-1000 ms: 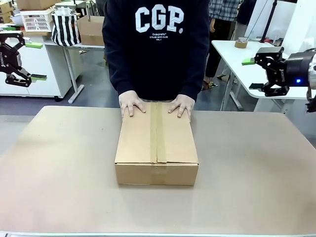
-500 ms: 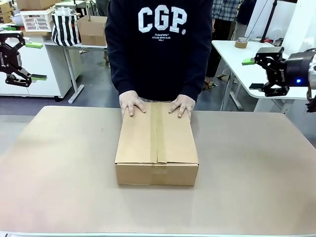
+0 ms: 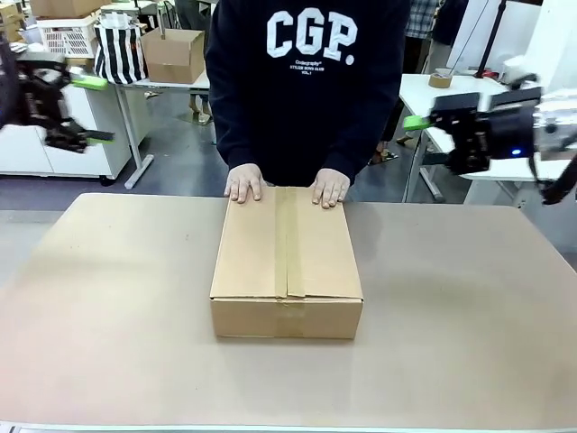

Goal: Pack the gift set into the box.
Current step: Press and hold the closed box until the human finishes sealing it.

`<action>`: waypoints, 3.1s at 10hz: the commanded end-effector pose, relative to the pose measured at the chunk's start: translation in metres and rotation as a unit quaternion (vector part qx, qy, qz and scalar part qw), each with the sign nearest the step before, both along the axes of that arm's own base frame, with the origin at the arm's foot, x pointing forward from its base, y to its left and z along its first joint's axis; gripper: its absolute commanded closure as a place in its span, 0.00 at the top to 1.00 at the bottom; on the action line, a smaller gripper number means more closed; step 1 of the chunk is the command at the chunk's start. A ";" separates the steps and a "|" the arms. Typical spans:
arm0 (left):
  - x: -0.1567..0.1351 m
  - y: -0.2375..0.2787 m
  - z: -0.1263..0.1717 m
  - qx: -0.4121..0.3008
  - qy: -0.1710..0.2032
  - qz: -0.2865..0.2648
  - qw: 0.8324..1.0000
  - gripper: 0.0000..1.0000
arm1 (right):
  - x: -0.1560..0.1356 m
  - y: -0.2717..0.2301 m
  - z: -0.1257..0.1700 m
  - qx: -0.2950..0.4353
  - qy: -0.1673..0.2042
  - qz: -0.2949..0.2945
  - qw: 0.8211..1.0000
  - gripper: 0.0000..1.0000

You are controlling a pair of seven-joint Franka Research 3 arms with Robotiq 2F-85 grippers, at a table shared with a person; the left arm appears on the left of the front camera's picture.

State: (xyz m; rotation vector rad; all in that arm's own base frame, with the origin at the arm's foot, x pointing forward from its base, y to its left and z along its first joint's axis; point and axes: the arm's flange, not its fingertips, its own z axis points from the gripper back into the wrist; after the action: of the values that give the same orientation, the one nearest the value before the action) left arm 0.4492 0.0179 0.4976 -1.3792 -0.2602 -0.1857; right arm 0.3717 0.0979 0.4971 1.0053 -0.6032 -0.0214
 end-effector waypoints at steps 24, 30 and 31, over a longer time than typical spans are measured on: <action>-0.046 -0.195 -0.103 0.030 -0.558 -0.150 0.815 1.00 | 0.039 0.092 -0.110 -0.165 -0.405 0.396 0.808 1.00; -0.013 -0.230 -0.158 0.075 -0.654 -0.186 0.729 1.00 | 0.079 0.111 -0.178 -0.169 -0.443 0.397 0.786 1.00; -0.008 -0.224 -0.164 0.086 -0.654 -0.177 0.731 1.00 | 0.079 0.111 -0.180 -0.155 -0.445 0.389 0.792 1.00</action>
State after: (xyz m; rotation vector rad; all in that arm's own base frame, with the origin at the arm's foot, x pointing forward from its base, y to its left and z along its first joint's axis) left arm 0.4362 -0.2118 0.3377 -0.8923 -1.0682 -1.5154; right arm 0.4468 0.2025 0.3197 0.8362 -0.8880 1.3264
